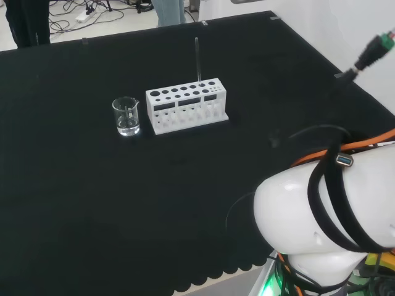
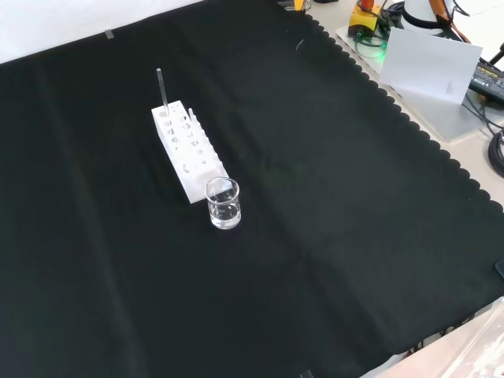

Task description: Take the glass rod from the white test tube rack.

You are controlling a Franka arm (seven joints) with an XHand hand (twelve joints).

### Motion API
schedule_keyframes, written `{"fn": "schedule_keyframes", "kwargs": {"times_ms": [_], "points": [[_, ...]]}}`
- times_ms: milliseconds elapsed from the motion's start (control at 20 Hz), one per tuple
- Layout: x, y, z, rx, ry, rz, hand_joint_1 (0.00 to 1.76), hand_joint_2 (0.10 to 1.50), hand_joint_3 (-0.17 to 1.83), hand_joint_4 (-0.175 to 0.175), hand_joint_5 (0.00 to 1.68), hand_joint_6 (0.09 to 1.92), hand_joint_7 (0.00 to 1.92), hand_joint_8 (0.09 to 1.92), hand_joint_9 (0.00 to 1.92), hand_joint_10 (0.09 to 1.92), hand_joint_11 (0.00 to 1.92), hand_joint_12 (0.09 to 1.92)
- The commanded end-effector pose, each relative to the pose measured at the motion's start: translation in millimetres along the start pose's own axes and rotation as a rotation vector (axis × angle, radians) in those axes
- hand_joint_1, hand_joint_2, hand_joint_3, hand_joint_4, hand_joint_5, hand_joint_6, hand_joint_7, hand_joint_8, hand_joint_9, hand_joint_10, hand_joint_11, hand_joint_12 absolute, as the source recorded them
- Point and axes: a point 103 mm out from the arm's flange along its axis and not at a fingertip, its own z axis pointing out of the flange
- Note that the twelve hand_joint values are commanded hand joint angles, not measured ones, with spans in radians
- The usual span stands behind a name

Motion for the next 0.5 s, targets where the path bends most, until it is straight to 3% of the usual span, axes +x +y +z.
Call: {"fn": "schedule_keyframes", "kwargs": {"times_ms": [50, 500], "points": [[-2, 38, 16, -0.01, 0.011, -0.043, 0.89, 0.7, 0.66, -0.175, 0.41, 0.09, 0.47, 0.85, 0.71, 0.73, 0.53, 1.3], [0, 74, 59, 0.035, 0.002, -0.064, 0.89, 0.71, 0.65, -0.174, 0.43, 0.1, 0.51, 0.85, 0.75, 0.71, 0.57, 1.29]]}}
